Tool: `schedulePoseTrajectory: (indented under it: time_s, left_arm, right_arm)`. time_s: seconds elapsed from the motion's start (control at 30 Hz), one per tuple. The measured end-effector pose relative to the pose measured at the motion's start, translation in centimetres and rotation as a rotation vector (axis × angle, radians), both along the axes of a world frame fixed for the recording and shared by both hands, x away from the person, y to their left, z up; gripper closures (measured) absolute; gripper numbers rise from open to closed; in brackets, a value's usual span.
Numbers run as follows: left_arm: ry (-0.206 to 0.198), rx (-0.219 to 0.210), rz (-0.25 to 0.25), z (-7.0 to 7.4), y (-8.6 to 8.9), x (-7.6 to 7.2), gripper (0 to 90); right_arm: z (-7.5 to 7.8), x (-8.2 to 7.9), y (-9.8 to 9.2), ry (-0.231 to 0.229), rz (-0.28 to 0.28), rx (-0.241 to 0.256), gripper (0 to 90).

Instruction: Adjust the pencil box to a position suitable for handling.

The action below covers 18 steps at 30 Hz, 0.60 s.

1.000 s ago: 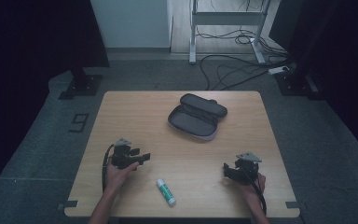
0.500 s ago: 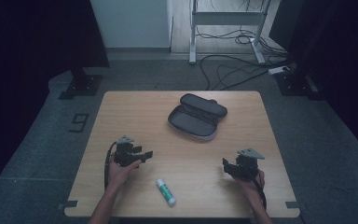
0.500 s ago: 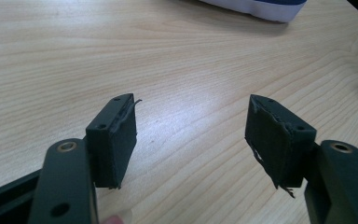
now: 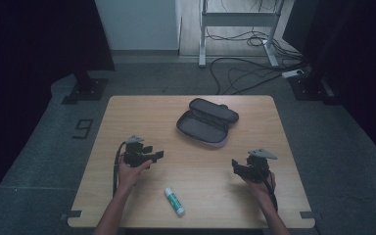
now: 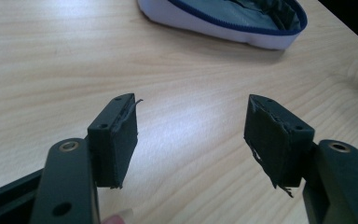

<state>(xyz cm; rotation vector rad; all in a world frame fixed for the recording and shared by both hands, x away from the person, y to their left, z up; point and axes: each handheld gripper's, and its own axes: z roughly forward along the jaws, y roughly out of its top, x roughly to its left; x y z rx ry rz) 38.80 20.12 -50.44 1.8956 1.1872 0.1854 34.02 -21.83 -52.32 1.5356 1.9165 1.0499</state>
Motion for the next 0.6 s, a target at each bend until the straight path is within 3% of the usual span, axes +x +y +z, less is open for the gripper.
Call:
schedulePoseTrajectory:
  time_s: [0.6]
  left_arm:
    - [0.002,0.039,0.008,1.3,-1.8,3.6,35.1]
  right_arm:
    - [1.6,3.0,2.1,-0.010,0.040,0.010,24.7]
